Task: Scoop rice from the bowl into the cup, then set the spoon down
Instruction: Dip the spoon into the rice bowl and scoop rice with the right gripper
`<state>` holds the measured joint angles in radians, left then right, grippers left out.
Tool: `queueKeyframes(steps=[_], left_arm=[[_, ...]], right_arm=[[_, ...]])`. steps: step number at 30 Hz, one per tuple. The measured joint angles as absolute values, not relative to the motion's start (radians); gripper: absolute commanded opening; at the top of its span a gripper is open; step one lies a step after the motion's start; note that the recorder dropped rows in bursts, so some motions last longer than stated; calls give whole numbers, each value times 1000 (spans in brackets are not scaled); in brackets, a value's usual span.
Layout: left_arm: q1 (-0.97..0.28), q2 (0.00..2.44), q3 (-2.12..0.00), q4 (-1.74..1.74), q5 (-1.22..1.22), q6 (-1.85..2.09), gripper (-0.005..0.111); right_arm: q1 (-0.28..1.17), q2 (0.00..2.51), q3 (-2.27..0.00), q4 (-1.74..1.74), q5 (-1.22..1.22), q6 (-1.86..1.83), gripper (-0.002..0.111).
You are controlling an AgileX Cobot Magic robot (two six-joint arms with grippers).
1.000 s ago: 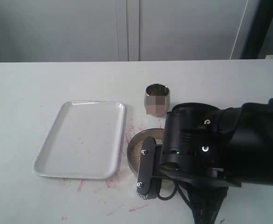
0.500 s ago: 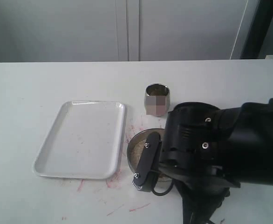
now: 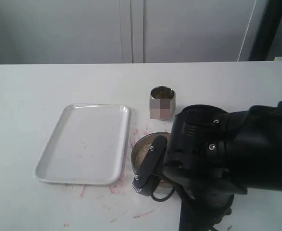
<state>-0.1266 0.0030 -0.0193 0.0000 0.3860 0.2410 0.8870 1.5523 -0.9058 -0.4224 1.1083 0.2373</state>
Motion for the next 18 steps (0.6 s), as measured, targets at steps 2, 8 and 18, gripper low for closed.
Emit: queueKeyframes(steps=[2,8,18], left_arm=[[-127,3,-19,0,386,241,14],[-127,3,-19,0,386,241,14],[-127,3,-19,0,386,241,14]], right_arm=[[887,1552,-906,-411,1097,240,0],[887,1544,-906,-397,1092,250,0],[829,1536,-906,-391,1088,259,0]])
